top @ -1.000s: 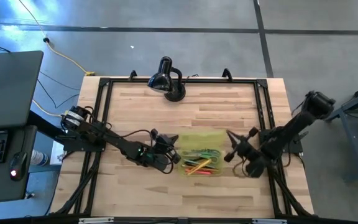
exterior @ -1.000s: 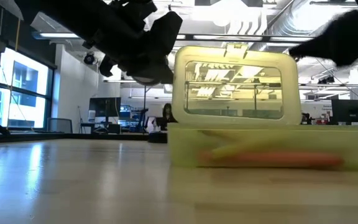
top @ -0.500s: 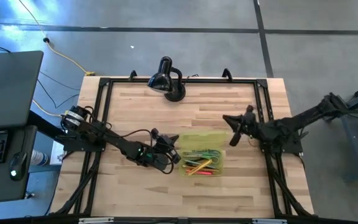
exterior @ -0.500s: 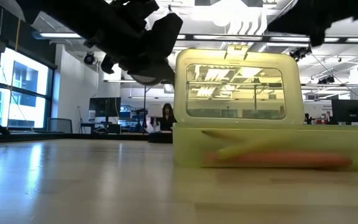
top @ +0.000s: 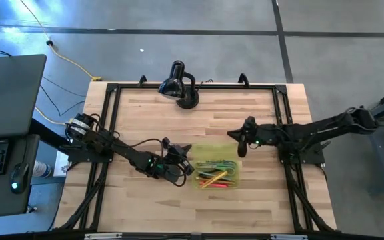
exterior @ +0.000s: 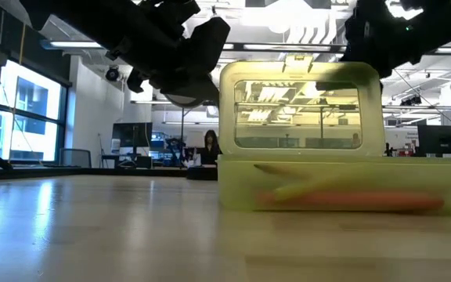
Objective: Pick & place school supplies into a supply box
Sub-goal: Close the yellow supply box
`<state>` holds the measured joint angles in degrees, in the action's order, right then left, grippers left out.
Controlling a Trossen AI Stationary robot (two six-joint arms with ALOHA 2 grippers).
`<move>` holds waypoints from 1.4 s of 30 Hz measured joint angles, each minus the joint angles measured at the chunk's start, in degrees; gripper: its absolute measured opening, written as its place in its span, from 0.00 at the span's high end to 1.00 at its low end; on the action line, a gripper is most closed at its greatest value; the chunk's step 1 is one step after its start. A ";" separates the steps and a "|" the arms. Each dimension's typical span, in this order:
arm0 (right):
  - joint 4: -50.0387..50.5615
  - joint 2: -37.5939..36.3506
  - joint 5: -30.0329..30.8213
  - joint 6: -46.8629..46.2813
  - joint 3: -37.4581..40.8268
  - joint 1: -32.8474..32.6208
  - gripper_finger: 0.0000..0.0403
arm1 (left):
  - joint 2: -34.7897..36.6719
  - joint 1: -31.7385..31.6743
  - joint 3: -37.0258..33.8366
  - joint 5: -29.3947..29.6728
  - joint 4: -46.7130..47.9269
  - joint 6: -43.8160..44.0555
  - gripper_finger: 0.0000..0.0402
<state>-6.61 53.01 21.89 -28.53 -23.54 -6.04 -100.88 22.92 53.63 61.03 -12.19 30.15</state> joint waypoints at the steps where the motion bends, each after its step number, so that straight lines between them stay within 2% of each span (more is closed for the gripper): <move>1: -0.61 0.40 -1.76 -0.02 -0.01 0.11 1.00 | 0.00 -0.01 0.00 0.01 0.03 0.00 0.98; 8: 1.63 0.62 -9.78 -0.98 -0.01 0.04 1.00 | 0.00 -0.02 0.00 0.15 0.09 0.02 0.97; 12: 3.34 0.62 -15.69 3.90 -0.01 -0.30 1.00 | 0.00 -0.02 0.00 0.33 0.02 0.02 0.98; 16: 3.30 0.62 -16.09 7.55 -0.01 -1.52 1.00 | 0.12 0.03 0.00 2.35 -0.65 0.05 0.96; 20: 2.47 0.62 -15.22 9.45 -0.01 -2.18 1.00 | 2.57 1.17 0.77 1.06 -0.47 -0.42 0.97; 27: 1.91 0.62 -15.88 12.12 -0.01 -2.36 1.00 | 7.95 4.68 4.19 2.40 2.35 -6.04 0.96; 31: 1.18 0.62 -19.38 13.53 -0.01 -2.93 1.00 | 9.21 4.30 6.97 -2.50 2.46 -7.89 0.96; 36: 0.43 0.62 -17.63 14.34 -0.01 -6.04 1.00 | 8.68 0.97 9.96 -11.23 2.10 -8.07 0.98; 42: 0.52 0.62 -16.28 14.99 -0.01 -11.24 1.00 | 5.38 -3.65 10.25 -17.48 1.80 -3.71 0.94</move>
<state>-6.09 53.63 5.61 -13.55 -23.55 -17.29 -95.50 19.27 63.88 43.55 -10.38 26.44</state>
